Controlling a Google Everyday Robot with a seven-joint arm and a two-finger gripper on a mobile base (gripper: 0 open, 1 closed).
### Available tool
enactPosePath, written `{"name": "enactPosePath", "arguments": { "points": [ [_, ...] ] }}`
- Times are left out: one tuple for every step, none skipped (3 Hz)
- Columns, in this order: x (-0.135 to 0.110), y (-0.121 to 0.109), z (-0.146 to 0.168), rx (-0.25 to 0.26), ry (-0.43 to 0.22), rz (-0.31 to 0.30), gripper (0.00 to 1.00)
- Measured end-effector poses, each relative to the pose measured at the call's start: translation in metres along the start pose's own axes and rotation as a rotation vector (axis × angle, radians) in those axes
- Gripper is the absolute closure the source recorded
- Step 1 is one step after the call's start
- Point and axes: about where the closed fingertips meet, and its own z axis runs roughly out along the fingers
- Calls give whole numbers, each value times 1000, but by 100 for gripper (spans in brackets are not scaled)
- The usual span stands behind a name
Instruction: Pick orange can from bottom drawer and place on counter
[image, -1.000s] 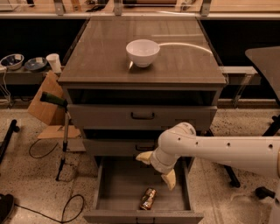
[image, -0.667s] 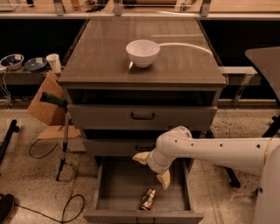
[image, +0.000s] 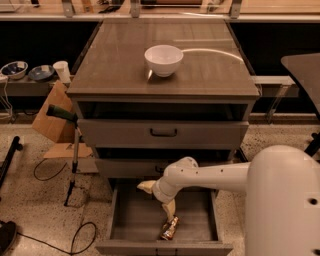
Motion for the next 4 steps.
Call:
{"name": "enactPosePath", "arguments": {
  "points": [
    [-5, -3, 60, 7, -36, -25, 0],
    [2, -5, 108, -9, -49, -28, 0],
    [27, 7, 144, -29, -39, 10, 0],
    [44, 15, 158, -39, -33, 33, 0]
  ]
}}
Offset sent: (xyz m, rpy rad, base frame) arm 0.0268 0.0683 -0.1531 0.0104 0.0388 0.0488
